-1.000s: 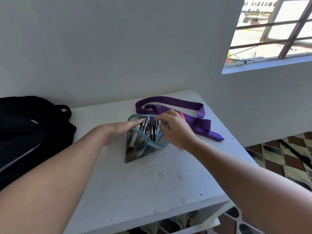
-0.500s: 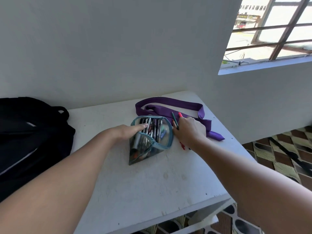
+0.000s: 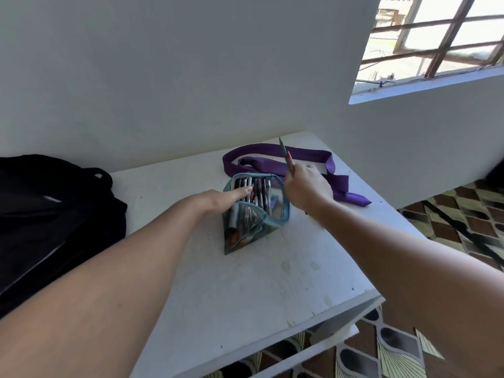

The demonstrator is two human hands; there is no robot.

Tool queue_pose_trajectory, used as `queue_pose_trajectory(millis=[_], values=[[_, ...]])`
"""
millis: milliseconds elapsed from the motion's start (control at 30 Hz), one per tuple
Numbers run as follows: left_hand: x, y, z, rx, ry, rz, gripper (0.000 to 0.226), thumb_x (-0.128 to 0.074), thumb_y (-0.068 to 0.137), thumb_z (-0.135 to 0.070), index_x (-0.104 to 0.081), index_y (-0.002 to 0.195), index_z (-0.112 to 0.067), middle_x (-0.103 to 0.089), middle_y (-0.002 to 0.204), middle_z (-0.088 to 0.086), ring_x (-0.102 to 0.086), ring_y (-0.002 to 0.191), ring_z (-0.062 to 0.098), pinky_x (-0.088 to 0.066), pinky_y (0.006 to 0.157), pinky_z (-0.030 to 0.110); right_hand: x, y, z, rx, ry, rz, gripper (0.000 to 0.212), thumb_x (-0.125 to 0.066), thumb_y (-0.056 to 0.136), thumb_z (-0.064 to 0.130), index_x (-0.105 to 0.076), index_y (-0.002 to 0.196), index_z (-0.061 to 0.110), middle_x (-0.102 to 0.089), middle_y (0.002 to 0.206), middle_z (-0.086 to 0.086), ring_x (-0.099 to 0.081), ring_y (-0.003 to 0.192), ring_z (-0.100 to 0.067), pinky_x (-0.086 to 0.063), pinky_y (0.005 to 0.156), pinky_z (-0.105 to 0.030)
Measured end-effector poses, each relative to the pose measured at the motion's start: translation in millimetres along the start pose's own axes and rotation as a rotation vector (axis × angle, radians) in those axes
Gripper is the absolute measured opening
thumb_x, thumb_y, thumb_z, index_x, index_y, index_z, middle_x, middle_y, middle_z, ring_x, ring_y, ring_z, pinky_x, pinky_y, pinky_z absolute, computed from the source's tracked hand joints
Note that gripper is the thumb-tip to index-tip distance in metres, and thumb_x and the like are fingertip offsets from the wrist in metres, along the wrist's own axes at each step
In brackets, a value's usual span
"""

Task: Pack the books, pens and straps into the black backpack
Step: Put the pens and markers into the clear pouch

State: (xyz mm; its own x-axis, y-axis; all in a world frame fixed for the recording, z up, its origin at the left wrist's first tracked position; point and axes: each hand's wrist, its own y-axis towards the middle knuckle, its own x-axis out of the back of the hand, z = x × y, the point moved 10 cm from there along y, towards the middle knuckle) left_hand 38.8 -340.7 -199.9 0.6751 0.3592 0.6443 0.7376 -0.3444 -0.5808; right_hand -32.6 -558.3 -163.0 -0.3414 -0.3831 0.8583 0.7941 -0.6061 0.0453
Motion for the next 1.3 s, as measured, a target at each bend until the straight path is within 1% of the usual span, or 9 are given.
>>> queue_pose_trajectory(millis=[200, 300, 500, 667, 800, 900, 1000, 1133, 1300], values=[[1.8, 4.0, 2.0, 0.006, -0.077, -0.038, 0.105, -0.039, 0.084, -0.089, -0.028, 0.160, -0.017, -0.021, 0.168, 0.013, -0.022, 0.154, 0.033, -0.019, 0.122, 0.050, 17.6, -20.6, 56.0, 0.394, 0.592, -0.095, 0.015, -0.064, 0.101, 0.032, -0.064, 0.087, 0.028, -0.065, 0.086, 0.003, -0.061, 0.078, -0.016, -0.051, 0.069, -0.033], [1.7, 5.9, 0.7, -0.015, -0.124, -0.054, 0.096, -0.032, 0.087, -0.087, -0.033, 0.160, -0.024, -0.024, 0.167, 0.010, -0.023, 0.153, 0.029, -0.019, 0.122, 0.048, 7.6, -35.7, 69.4, 0.577, 0.500, -0.036, 0.012, -0.072, 0.099, 0.029, -0.075, 0.104, 0.018, -0.068, 0.100, 0.007, -0.068, 0.078, -0.006, -0.057, 0.072, -0.023], [-2.6, 2.3, 3.2, 0.015, -0.127, 0.005, 0.069, -0.041, 0.098, -0.067, -0.043, 0.153, -0.025, -0.037, 0.155, -0.003, -0.027, 0.150, 0.022, -0.023, 0.113, 0.037, -6.7, -31.6, 62.9, 0.711, 0.241, -0.087, 0.020, -0.068, 0.101, 0.018, -0.078, 0.118, 0.018, -0.067, 0.113, 0.005, -0.068, 0.083, -0.015, -0.056, 0.077, -0.030], [-11.8, -5.8, 23.3, 0.065, -0.141, 0.162, 0.053, -0.060, 0.078, -0.072, -0.071, 0.116, -0.036, -0.064, 0.132, -0.002, -0.056, 0.122, 0.023, -0.033, 0.112, 0.043, -37.4, -20.0, 67.9, 0.669, 0.061, 0.087, 0.031, -0.062, 0.101, 0.015, -0.069, 0.130, 0.015, -0.060, 0.130, -0.004, -0.062, 0.109, -0.024, -0.053, 0.092, -0.035], [3.8, 2.1, 21.6, 0.019, -0.261, 0.030, 0.039, -0.057, 0.081, -0.061, -0.068, 0.093, -0.026, -0.066, 0.108, -0.002, -0.058, 0.109, 0.020, -0.040, 0.098, 0.037, -64.5, -18.6, 79.9, 0.703, -0.002, 0.318, 0.048, -0.055, 0.100, 0.003, -0.056, 0.147, 0.010, -0.052, 0.147, -0.013, -0.052, 0.133, -0.030, -0.043, 0.112, -0.038], [3.7, 6.0, 21.4, 0.026, -0.315, 0.038, 0.083, -0.044, 0.073, -0.094, -0.050, 0.142, -0.049, -0.050, 0.147, -0.010, -0.031, 0.147, 0.014, -0.019, 0.120, 0.040, -68.9, -22.8, 82.5, 0.702, 0.049, 0.449, 0.052, -0.039, 0.105, 0.012, -0.045, 0.157, 0.010, -0.041, 0.163, -0.013, -0.033, 0.152, -0.030, -0.022, 0.125, -0.040], [-1.1, 6.6, 17.5, 0.029, -0.343, 0.067, 0.124, -0.047, 0.043, -0.108, -0.022, 0.154, -0.058, -0.018, 0.169, -0.007, -0.009, 0.157, 0.015, -0.005, 0.126, 0.049, -70.9, -31.5, 77.1, 0.690, 0.065, 0.580, 0.055, -0.030, 0.112, 0.030, -0.026, 0.166, 0.018, -0.019, 0.174, -0.004, -0.014, 0.159, -0.021, -0.013, 0.125, -0.035], [-5.2, 4.0, 21.2, 0.060, -0.271, 0.078, 0.128, -0.058, 0.046, -0.103, -0.024, 0.157, -0.050, -0.007, 0.171, -0.005, -0.003, 0.158, 0.021, -0.005, 0.125, 0.057, -68.1, -28.5, 79.5, 0.651, 0.063, 0.540, 0.054, -0.035, 0.114, 0.039, -0.033, 0.162, 0.015, -0.036, 0.163, -0.010, -0.033, 0.150, -0.028, -0.029, 0.117, -0.034], [2.9, -0.4, 10.5, 0.077, -0.212, -0.022, 0.115, -0.035, 0.069, -0.100, -0.028, 0.161, -0.031, -0.017, 0.170, 0.005, -0.015, 0.156, 0.028, -0.014, 0.122, 0.052, -48.1, -21.5, 81.5, 0.682, 0.175, 0.246, 0.037, -0.052, 0.107, 0.042, -0.067, 0.134, 0.020, -0.066, 0.127, 0.000, -0.062, 0.110, -0.016, -0.050, 0.091, -0.024]])
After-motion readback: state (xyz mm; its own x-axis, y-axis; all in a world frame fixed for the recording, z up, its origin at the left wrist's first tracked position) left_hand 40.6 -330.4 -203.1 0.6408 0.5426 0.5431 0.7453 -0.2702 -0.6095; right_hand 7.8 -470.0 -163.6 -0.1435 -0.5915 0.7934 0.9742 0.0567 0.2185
